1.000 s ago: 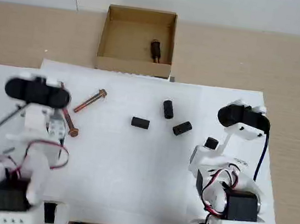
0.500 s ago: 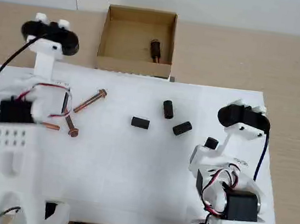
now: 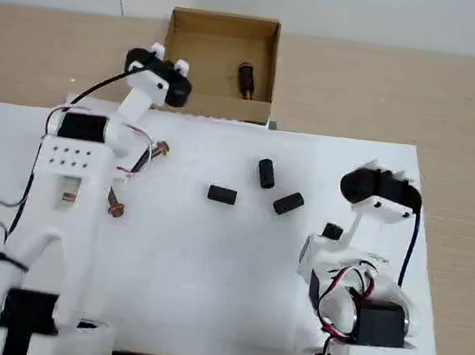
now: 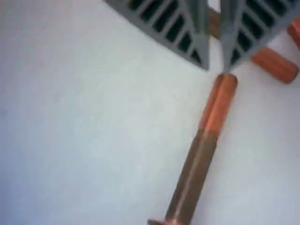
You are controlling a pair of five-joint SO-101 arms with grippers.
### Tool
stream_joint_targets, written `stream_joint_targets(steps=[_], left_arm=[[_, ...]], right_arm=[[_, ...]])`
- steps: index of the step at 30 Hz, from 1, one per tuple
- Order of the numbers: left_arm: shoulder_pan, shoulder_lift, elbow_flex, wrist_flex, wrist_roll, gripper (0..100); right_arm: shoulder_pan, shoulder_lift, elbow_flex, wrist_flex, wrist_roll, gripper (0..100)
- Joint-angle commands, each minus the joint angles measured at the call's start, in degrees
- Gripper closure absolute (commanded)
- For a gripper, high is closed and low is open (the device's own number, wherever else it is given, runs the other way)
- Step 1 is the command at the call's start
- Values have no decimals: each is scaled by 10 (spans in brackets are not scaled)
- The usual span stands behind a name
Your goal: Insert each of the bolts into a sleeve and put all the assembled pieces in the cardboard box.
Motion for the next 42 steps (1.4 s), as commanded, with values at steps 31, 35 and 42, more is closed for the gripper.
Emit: stream_joint_targets(steps=[31,35,42], left_arm=[[22,549,-661,282,-95,934],[23,547,-665,282,-95,934],[36,547,-661,283,-94,934]], right_arm=[[-59,-4,0,-22,10,995],[-59,-3,1,-22,10,995],[-59,-3,1,-22,10,995]])
